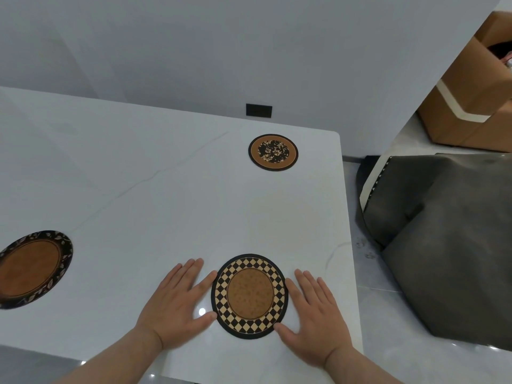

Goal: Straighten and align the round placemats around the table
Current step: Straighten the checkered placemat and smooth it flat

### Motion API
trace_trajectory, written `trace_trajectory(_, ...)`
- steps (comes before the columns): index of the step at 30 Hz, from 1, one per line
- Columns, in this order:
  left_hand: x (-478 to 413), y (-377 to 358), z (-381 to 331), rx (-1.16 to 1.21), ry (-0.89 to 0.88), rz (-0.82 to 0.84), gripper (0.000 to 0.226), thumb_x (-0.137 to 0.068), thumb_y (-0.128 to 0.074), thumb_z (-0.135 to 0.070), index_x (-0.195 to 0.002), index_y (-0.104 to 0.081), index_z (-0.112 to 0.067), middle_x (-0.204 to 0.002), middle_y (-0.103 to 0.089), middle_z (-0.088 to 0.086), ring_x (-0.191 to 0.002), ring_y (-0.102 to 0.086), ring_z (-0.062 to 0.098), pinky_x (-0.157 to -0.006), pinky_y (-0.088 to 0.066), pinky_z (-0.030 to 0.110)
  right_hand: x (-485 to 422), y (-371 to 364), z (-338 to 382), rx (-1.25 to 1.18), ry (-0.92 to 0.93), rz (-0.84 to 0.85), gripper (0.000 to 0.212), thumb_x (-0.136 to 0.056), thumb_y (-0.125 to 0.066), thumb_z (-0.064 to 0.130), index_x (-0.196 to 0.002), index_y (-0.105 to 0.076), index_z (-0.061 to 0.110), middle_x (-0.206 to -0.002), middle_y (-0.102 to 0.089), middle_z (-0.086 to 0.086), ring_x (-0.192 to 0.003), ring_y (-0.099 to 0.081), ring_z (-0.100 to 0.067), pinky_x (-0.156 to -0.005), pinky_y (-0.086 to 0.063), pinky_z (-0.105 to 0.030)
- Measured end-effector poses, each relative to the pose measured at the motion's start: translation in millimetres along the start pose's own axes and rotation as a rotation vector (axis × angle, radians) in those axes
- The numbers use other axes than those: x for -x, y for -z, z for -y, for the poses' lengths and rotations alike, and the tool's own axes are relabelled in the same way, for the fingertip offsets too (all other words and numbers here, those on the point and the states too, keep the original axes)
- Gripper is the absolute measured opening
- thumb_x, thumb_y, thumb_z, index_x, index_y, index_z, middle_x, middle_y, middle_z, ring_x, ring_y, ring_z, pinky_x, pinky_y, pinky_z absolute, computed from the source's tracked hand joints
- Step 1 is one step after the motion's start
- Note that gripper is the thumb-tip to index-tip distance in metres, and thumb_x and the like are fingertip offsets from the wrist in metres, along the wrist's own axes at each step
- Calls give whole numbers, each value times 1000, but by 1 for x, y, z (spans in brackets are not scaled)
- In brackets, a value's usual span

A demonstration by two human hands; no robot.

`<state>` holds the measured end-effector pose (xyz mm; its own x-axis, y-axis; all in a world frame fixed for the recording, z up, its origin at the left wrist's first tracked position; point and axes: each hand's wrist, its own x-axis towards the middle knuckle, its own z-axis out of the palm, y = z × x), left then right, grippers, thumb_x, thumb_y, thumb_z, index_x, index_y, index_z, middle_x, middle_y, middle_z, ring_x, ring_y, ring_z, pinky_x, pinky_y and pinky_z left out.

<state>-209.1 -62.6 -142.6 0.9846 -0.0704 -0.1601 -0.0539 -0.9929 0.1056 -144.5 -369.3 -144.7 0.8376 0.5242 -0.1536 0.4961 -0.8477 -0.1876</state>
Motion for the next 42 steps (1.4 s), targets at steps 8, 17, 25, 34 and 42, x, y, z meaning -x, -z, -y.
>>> trace_trajectory(8, 0, 1, 0, -6, -5, -2, 77, -84, -37, -72, -149, -27, -32, -155, -29, 9, -144, -13, 18, -116, -1, 33, 0, 2, 0, -25, 5, -4, 84, -83, -27, 77, -151, -25, 27, -160, -20, 0, -148, -7, -16, -116, -4, -39)
trace_trajectory(17, 0, 1, -1, -8, 0, -14, 75, -86, -31, -73, -149, -24, -34, -157, -25, 9, -144, -9, 17, -116, 5, 30, 1, 4, 0, -30, 21, -25, 84, -84, -24, 76, -151, -22, 27, -161, -17, -1, -148, -8, -18, -116, -2, -38)
trace_trajectory(25, 1, -1, 0, -11, 0, -29, 74, -86, -23, -74, -150, -20, -37, -158, -21, 7, -144, -4, 15, -115, 7, 29, 2, 4, 1, -29, 17, -31, 84, -84, -19, 77, -151, -23, 27, -161, -18, -1, -148, -9, -19, -116, -1, -38)
trace_trajectory(34, 1, -3, 1, -8, 7, -35, 75, -86, -24, -74, -150, -21, -35, -158, -22, 7, -145, -5, 15, -116, 5, 30, 1, 0, 0, 0, 5, -14, 83, -85, -31, 74, -151, -25, 24, -161, -18, -2, -148, -9, -18, -116, -2, -39)
trace_trajectory(42, 0, -5, 1, 13, 1, -42, 75, -86, -21, -76, -150, -18, -37, -159, -16, 6, -146, -3, 15, -116, 4, 32, 1, 1, 0, -14, 7, -11, 84, -85, -26, 76, -152, -21, 26, -161, -14, -1, -149, -4, -18, -116, 0, -38)
